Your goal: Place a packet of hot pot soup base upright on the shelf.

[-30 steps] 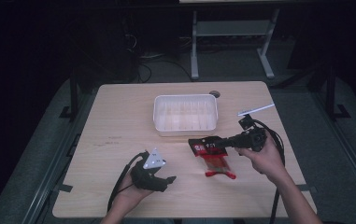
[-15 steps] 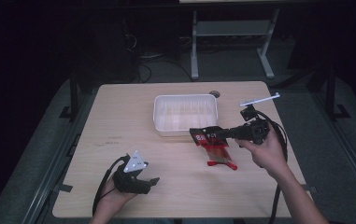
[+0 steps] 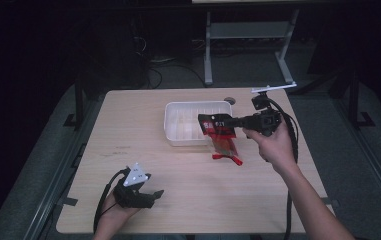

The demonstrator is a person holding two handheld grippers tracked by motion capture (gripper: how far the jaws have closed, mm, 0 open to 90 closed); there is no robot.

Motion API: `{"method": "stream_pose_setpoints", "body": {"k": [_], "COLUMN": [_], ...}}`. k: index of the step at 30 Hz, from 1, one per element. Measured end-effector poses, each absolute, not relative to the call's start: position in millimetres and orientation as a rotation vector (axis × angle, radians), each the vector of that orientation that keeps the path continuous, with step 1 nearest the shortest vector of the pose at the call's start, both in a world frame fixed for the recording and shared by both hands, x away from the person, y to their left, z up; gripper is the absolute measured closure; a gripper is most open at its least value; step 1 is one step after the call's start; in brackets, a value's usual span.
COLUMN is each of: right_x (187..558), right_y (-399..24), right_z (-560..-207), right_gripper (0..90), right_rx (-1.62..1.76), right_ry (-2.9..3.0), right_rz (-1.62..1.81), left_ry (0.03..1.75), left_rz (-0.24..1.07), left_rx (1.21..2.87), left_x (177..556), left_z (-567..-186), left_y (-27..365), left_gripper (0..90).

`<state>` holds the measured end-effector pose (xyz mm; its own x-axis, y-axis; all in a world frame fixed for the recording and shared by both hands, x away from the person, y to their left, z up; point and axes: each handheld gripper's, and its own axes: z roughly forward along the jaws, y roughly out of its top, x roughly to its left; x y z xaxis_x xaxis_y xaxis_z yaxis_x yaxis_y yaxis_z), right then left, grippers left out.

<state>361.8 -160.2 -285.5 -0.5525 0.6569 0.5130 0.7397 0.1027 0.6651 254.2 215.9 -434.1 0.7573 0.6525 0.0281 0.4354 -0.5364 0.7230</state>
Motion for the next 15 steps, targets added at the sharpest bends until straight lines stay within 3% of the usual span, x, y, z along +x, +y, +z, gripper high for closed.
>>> {"method": "stream_pose_setpoints", "body": {"k": [15], "right_x": [408], "right_y": [-130], "right_z": [-275], "right_gripper": [89.3], "right_rx": [-1.57], "right_ry": [-2.312], "right_rz": [-1.482], "left_ry": [0.837], "left_rz": [0.398], "left_rx": [2.212], "left_x": [254], "left_z": [-435], "left_y": [224], "left_gripper": [28.3]}}
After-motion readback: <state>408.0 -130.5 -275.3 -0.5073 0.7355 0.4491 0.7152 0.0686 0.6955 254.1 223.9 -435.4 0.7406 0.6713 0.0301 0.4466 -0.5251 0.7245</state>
